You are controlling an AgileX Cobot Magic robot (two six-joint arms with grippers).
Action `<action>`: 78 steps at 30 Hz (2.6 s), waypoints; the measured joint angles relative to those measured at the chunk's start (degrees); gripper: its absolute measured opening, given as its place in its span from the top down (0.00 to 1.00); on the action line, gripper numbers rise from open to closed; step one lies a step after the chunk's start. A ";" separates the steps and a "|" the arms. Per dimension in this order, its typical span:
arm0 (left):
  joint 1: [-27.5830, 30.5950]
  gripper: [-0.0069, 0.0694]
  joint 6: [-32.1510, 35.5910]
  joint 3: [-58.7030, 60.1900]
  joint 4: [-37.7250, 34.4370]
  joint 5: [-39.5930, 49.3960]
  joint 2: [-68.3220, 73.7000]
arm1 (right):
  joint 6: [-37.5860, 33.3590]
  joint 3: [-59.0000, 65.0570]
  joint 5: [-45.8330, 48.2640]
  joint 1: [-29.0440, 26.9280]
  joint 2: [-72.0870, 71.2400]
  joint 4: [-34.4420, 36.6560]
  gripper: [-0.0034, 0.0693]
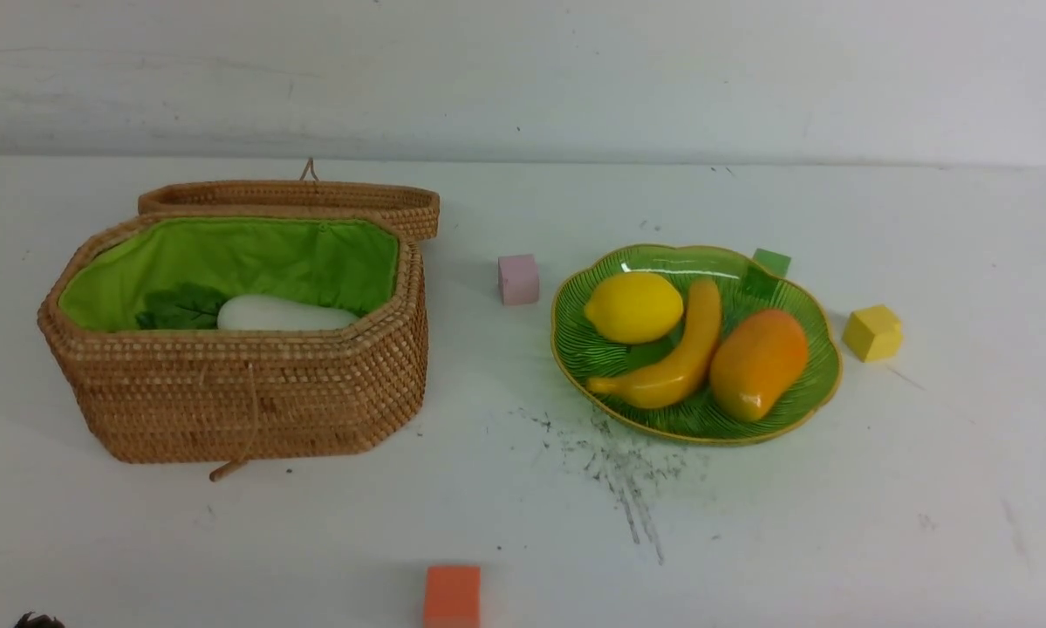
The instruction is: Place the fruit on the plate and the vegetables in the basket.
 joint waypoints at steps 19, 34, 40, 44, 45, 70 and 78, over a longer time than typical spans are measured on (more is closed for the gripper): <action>6.87 0.86 0.07 3.78 2.30 -4.47 0.00 | 0.00 0.00 0.00 0.00 0.00 0.00 0.96; 28.48 0.93 15.53 14.29 -8.81 1.14 -0.66 | 0.00 0.00 0.06 0.00 0.00 0.00 0.94; 28.48 0.93 10.91 14.29 -11.00 0.86 -0.66 | 0.00 0.00 0.06 0.00 0.00 0.00 0.93; 28.48 0.93 10.65 14.29 -11.13 0.81 -0.66 | 0.00 0.00 0.06 0.00 0.00 0.00 0.92; 28.48 0.93 10.57 14.29 -11.13 0.81 -0.66 | 0.00 0.00 0.06 0.00 0.00 0.00 0.92; 28.48 0.92 10.58 14.29 -11.24 0.86 -0.66 | 0.00 0.00 0.06 0.00 0.00 0.00 0.90; 28.48 0.92 10.58 14.29 -11.31 0.86 -0.66 | 0.00 -0.02 0.18 0.00 0.00 0.00 0.89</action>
